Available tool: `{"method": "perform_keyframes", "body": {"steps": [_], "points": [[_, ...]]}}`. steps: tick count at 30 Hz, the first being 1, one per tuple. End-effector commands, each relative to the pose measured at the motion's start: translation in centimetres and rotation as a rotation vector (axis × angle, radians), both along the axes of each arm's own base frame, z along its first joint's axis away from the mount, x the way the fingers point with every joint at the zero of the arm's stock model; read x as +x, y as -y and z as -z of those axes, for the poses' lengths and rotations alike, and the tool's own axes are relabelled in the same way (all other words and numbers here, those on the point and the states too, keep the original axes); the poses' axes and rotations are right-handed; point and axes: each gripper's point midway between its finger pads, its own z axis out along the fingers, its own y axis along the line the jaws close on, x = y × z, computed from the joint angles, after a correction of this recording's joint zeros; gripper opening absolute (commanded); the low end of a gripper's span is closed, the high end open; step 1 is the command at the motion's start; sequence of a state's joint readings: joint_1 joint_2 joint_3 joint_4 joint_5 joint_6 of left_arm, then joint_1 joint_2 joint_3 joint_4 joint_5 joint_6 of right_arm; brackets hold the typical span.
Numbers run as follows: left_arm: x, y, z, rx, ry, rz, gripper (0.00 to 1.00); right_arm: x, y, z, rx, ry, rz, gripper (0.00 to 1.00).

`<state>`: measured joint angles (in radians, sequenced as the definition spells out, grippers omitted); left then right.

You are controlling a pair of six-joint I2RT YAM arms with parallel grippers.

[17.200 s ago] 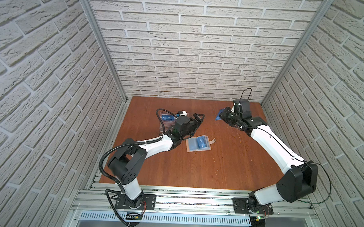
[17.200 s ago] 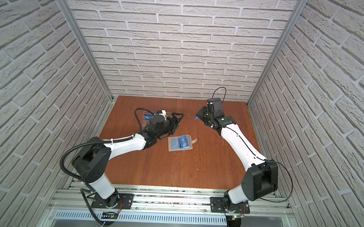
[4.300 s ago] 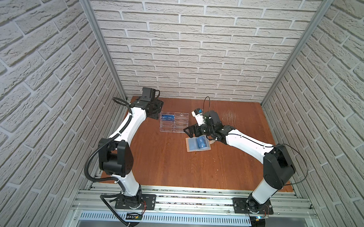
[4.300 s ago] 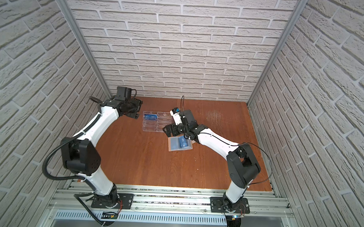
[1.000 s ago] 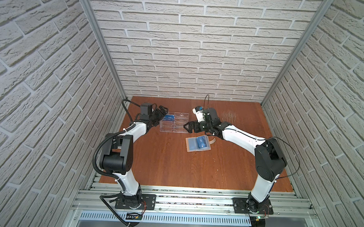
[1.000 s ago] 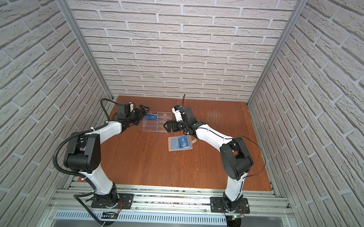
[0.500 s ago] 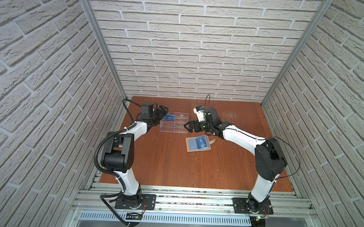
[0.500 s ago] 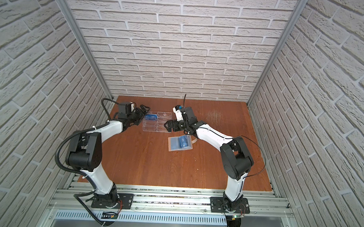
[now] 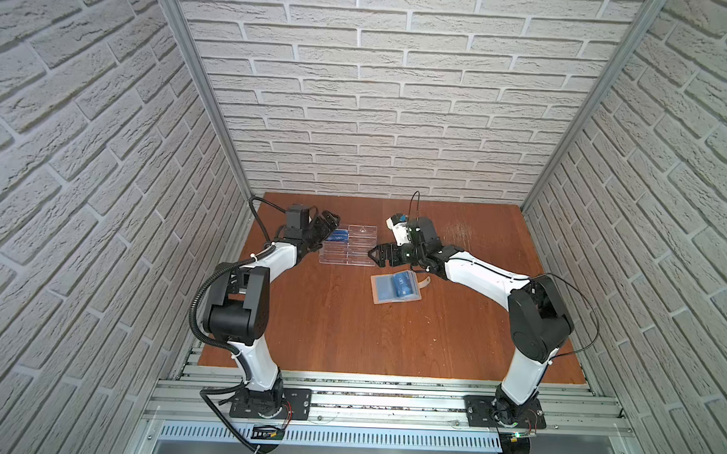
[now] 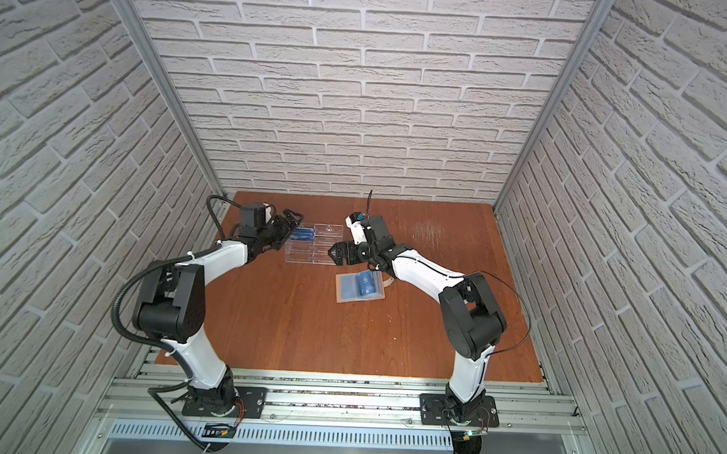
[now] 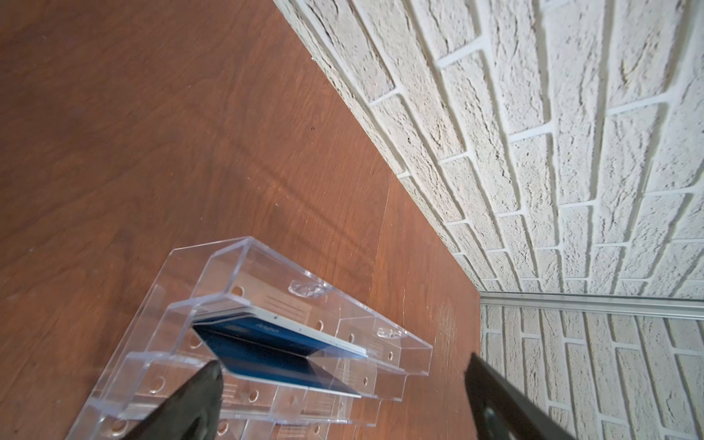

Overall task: Take the credit cards out of the card holder
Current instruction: Touch the credit card in the storage box.

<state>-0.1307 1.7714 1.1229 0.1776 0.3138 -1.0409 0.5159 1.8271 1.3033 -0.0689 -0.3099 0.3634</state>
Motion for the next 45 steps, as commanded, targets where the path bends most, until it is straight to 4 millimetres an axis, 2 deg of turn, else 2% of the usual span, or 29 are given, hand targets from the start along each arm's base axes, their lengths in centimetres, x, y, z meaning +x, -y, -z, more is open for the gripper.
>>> {"method": "perform_keyframes", "body": {"steps": [1, 7, 15, 21, 27, 37, 45], "points": [[0.5, -0.4, -1.0, 0.012, 0.034, -0.015, 0.98, 0.2, 0.0, -1.5, 0.034, 0.04, 0.002, 1.0], [-0.5, -1.1, -1.0, 0.016, 0.016, -0.023, 0.98, 0.3, -0.1, -1.5, 0.037, 0.041, 0.002, 1.0], [-1.4, 0.1, -0.9, -0.036, -0.011, -0.003, 0.98, 0.5, -0.2, -1.5, 0.049, 0.04, 0.003, 1.0], [-0.5, 2.5, -1.3, -0.07, -0.004, 0.028, 0.98, 0.5, 0.0, -1.7, 0.044, 0.045, 0.008, 1.0], [0.8, 3.8, -1.7, -0.097, 0.011, 0.038, 0.98, 0.5, 0.6, -1.5, 0.037, 0.042, 0.019, 1.0], [2.2, 4.1, -0.4, -0.093, 0.004, 0.03, 0.98, 0.4, 1.5, -1.1, 0.035, 0.037, 0.031, 1.0], [2.3, 4.3, -1.5, -0.085, 0.032, 0.038, 0.98, 0.2, 1.8, -1.0, 0.038, 0.029, 0.031, 1.0]]}}
